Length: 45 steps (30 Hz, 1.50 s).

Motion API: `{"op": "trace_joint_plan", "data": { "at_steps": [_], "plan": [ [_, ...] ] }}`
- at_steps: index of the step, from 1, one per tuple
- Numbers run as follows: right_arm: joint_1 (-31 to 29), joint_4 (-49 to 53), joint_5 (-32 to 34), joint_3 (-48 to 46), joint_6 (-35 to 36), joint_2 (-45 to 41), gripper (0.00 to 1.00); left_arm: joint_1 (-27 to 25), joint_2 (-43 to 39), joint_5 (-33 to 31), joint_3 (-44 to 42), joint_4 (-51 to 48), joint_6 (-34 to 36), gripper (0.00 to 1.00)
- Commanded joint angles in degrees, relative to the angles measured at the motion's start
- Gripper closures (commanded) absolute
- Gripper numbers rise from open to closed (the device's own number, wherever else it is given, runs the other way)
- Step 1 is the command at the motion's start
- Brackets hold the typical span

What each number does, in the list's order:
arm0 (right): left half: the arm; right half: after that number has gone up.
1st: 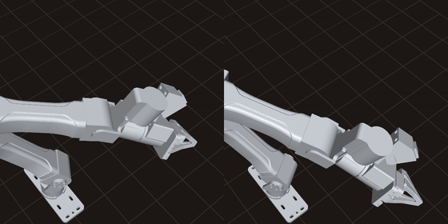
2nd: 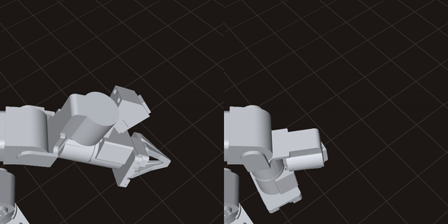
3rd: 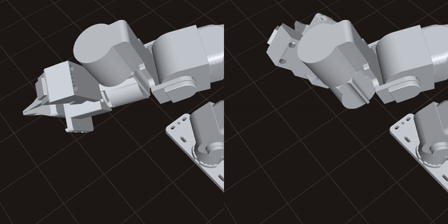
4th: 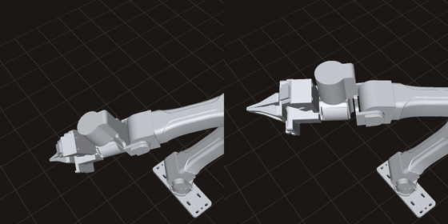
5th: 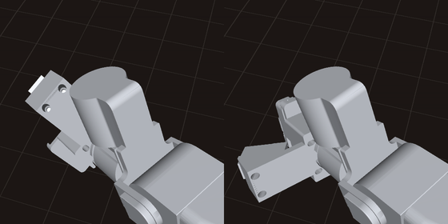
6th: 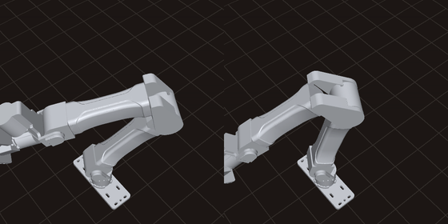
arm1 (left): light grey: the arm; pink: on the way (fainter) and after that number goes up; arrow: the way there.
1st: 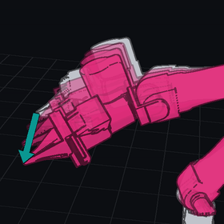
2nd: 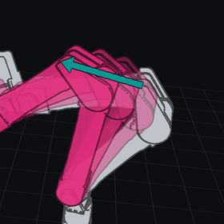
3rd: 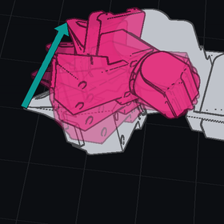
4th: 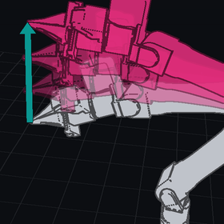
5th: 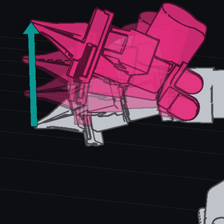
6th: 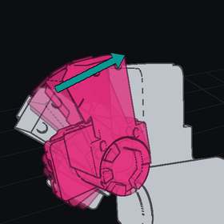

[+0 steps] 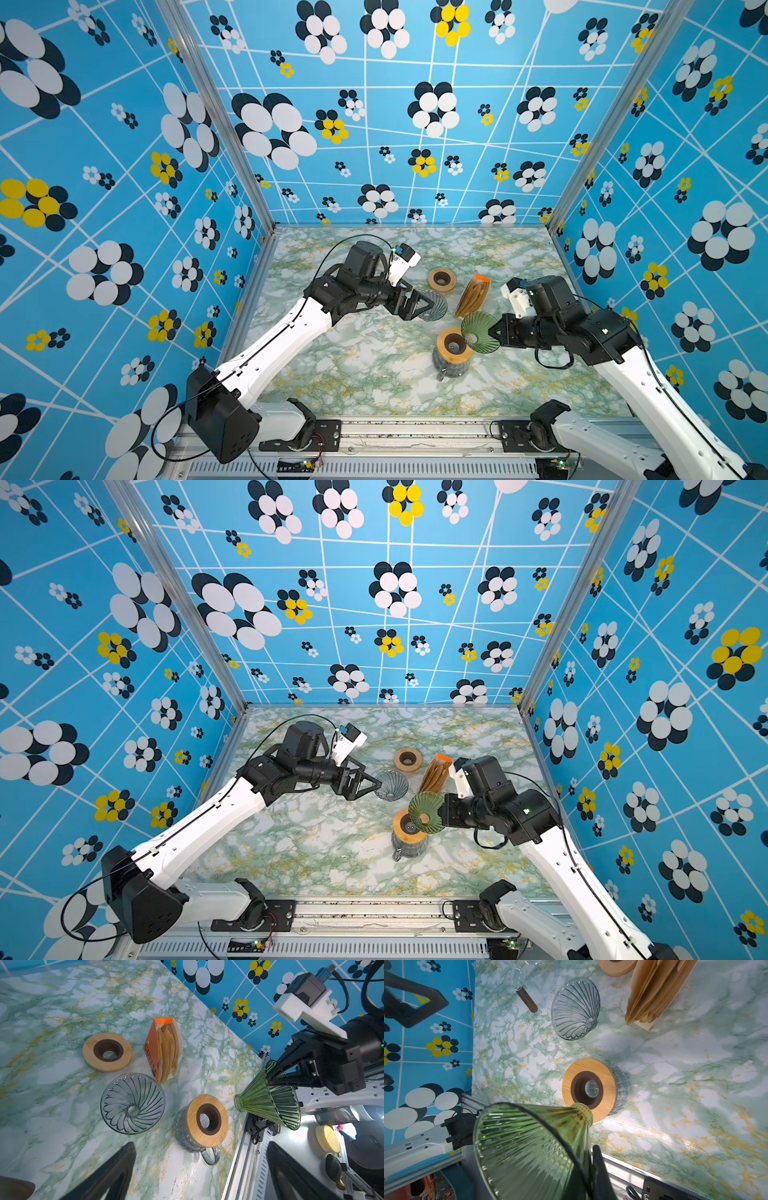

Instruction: Place the coffee filter in the dripper

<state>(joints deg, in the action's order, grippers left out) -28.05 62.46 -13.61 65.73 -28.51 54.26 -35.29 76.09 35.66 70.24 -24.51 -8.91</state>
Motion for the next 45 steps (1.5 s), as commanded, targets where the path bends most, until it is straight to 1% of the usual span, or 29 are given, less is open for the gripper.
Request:
{"op": "trace_joint_plan", "data": {
  "at_steps": [1,3,5,8,11,30,45],
  "plan": [
    [0.03,0.34,-4.59,2.97,3.15,2.68,0.94,0.83,-0.71,5.48,-4.25,7.18,-0.58,0.01],
    [0.03,0.69,-4.59,3.19,3.97,4.39,0.94,0.51,-2.14,5.43,-7.67,11.8,-3.2,0.01],
    [0.02,-0.44,-4.97,2.68,3.95,5.35,0.94,-0.5,-2.7,4.94,-7.58,10.91,-2.99,0.01],
    [0.02,-2.31,-5.86,1.74,3.71,6.99,0.94,-2.03,-3.63,2.5,-8.36,11.27,-3.1,0.01],
    [0.01,-3.76,-6.21,0.93,3.31,8.23,0.94,-2.67,-3.17,2.19,-8.32,11.04,-3.14,0.01],
    [0.29,-8.2,-3.1,-3.88,2.45,11.65,0.94,-3.99,-3.41,-0.33,-7.7,8.87,-1.27,0.01],
    [0.85,-11.23,-3.35,-6.7,2.27,13.31,0.94,-4.48,-3.29,-0.85,-7.26,7.82,-0.35,0.01]
  ]
}}
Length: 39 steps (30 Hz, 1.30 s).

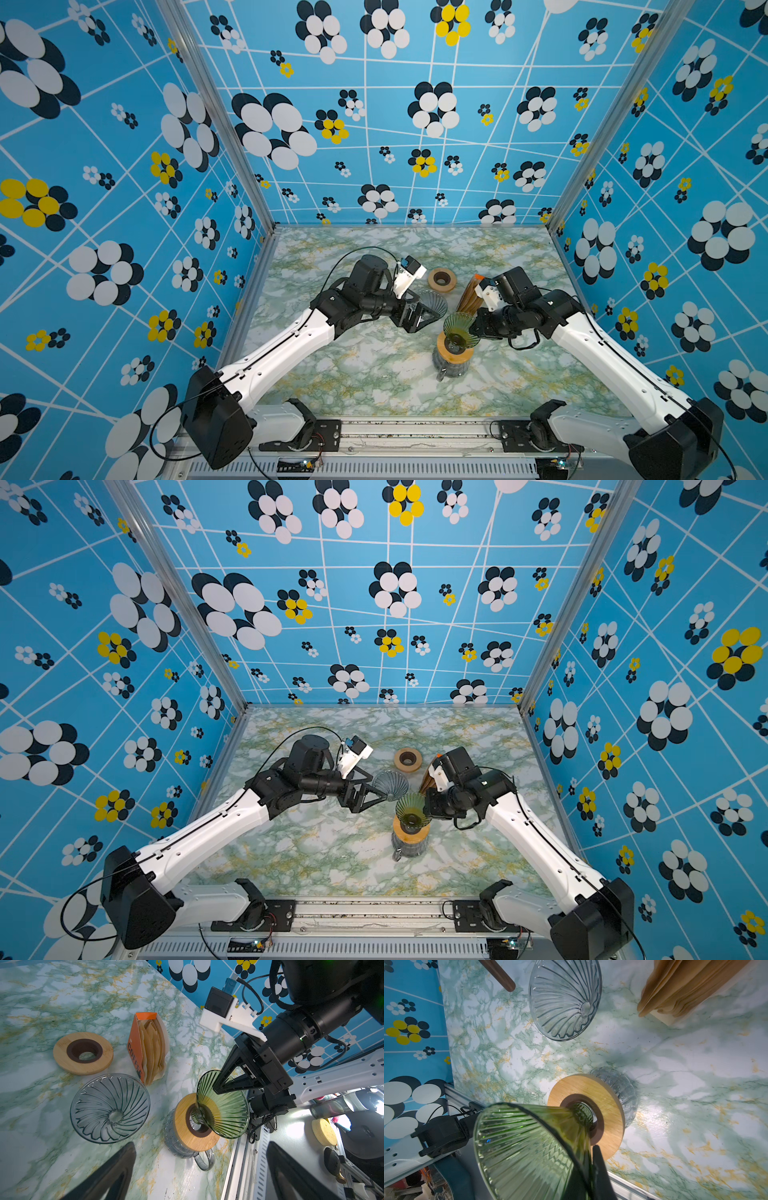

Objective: Place the coffee filter in the dripper
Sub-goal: 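Lower the green dripper into the wooden ring holder with the right gripper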

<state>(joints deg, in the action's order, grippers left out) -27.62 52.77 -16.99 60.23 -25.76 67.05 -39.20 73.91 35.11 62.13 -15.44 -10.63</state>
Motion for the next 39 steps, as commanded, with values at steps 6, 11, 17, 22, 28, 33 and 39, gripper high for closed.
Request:
{"op": "trace_joint_plan", "data": {
  "at_steps": [6,11,17,22,28,33,39],
  "plan": [
    [0.45,-2.19,-1.13,-2.03,-0.62,1.16,0.94,-0.65,-1.18,-0.57,0.94,-1.45,1.56,0.01],
    [0.4,-2.21,-1.11,-2.88,-0.57,1.25,0.94,-0.69,-1.18,-0.58,0.94,-1.52,1.58,0.01],
    [0.32,-2.2,-1.45,-3.95,-0.61,0.99,0.94,-0.7,-1.13,-0.57,0.98,-1.61,1.58,0.01],
    [0.28,-2.45,-2.07,-4.84,-0.6,0.98,0.94,-0.7,-1.0,-0.52,0.98,-1.61,1.71,0.01],
    [0.28,-2.82,-2.17,-5.53,-0.98,0.64,0.94,-0.7,-0.98,-0.7,0.92,-1.61,1.71,0.01],
    [0.35,-1.95,-1.48,-5.82,-0.81,0.64,0.94,-0.7,-1.05,-0.66,0.97,-1.64,1.69,0.01],
    [0.29,-0.76,-0.34,-5.11,-0.8,-0.25,0.94,-0.7,-0.93,-0.58,1.05,-1.7,1.72,0.01]
  ]
}}
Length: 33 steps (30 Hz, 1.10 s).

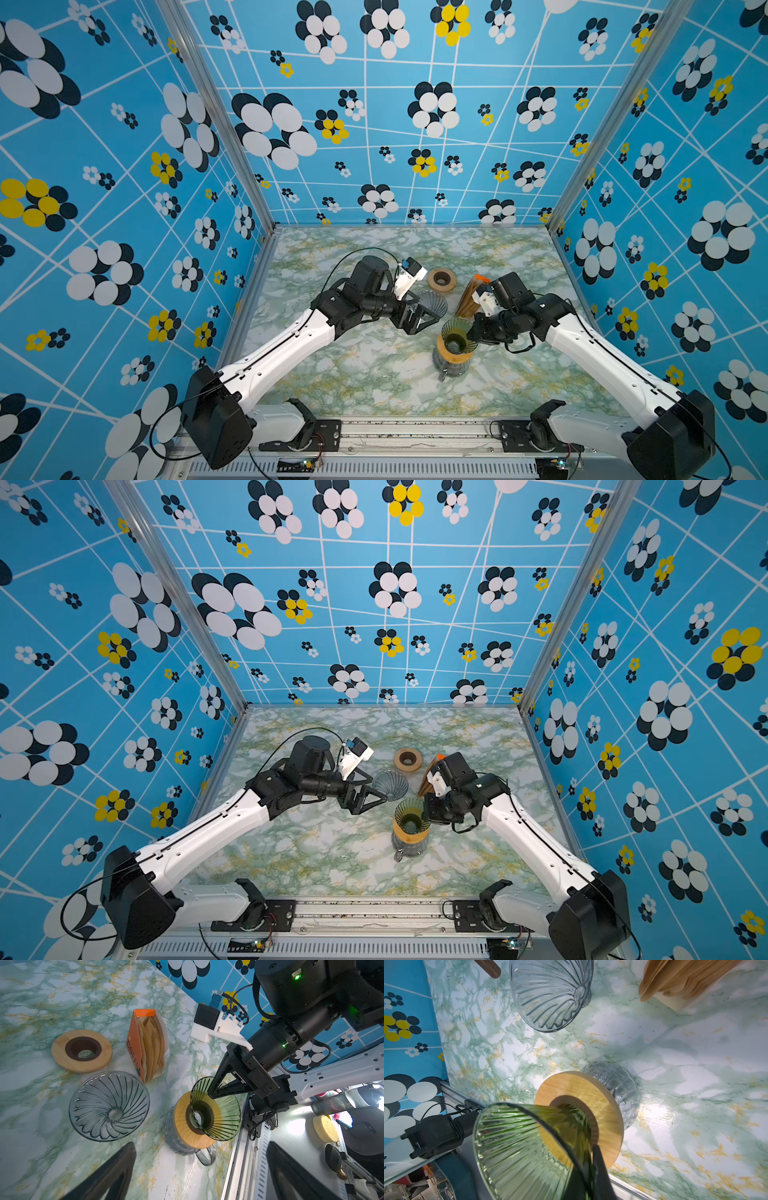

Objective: Place the coffee filter in the dripper
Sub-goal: 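Lower the green dripper into the wooden ring holder with the right gripper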

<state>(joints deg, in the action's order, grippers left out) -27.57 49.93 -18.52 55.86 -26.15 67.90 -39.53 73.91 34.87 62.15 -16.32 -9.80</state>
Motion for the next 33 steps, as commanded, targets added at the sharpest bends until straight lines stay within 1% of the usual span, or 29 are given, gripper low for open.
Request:
{"op": "trace_joint_plan", "data": {
  "at_steps": [1,14,17,23,33],
  "plan": [
    [0.26,2.19,1.23,-0.73,-0.39,-1.19,0.94,-0.37,-0.96,-0.33,1.03,-0.82,0.93,0.01],
    [0.23,2.46,1.63,-0.67,-0.57,-1.36,0.94,-0.37,-0.89,-0.33,1.03,-0.8,1.01,0.01],
    [0.24,2.29,1.47,-0.66,-0.65,-1.34,0.9,-0.37,-0.75,-0.33,1.04,-0.95,1.02,0.01],
    [0.24,1.93,1.32,-0.57,-0.83,-1.45,0.89,-0.33,-0.59,-0.34,1.08,-0.99,1.02,0.01],
    [0.24,1.68,1.13,-0.32,-1.08,-1.67,0.82,-0.37,-0.58,-0.42,1.2,-1.26,1.21,0.01]
  ]
}}
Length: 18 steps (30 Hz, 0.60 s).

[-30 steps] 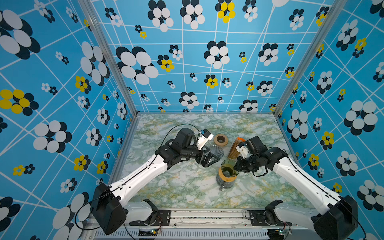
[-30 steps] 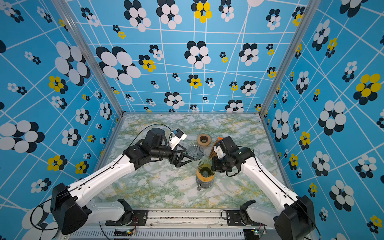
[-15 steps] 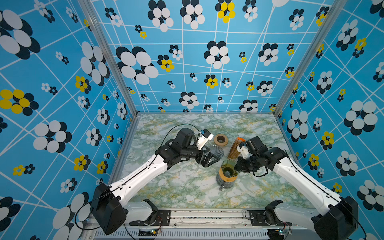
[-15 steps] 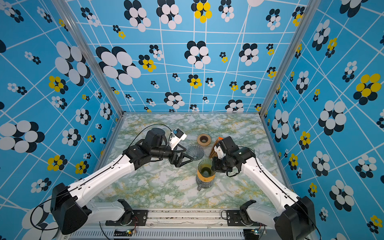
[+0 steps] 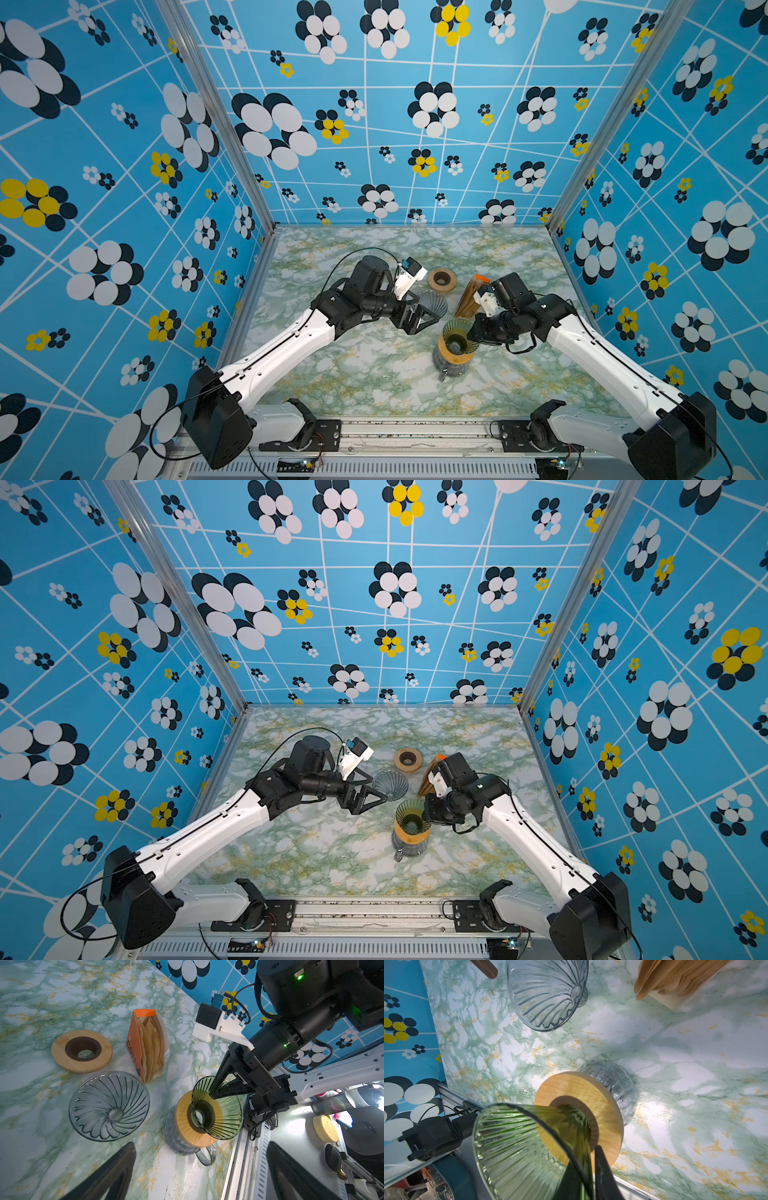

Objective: Place the coffee filter in the dripper
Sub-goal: 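Lower the green dripper into the wooden ring holder with the right gripper, then open the right gripper to release the dripper and lift away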

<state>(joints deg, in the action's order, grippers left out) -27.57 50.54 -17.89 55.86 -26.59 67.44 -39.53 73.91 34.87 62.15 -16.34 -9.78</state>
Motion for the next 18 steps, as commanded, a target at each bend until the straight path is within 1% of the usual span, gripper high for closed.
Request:
{"op": "trace_joint_plan", "data": {
  "at_steps": [1,12,16,18],
  "plan": [
    [0.26,1.12,0.49,-0.23,-0.68,-1.26,0.81,-0.37,-0.54,-0.42,1.15,-1.23,1.21,0.01],
    [0.27,2.13,1.25,1.44,-0.48,-1.86,0.76,-0.31,-0.85,-0.51,1.16,-1.44,1.34,0.01],
    [0.23,4.13,2.94,3.59,0.12,-2.72,0.7,-0.37,-0.87,-0.54,1.22,-1.5,1.34,0.01],
    [0.24,5.58,4.3,4.73,0.65,-3.34,0.68,-0.37,-0.96,-0.6,1.16,-1.5,1.43,0.01]
  ]
}}
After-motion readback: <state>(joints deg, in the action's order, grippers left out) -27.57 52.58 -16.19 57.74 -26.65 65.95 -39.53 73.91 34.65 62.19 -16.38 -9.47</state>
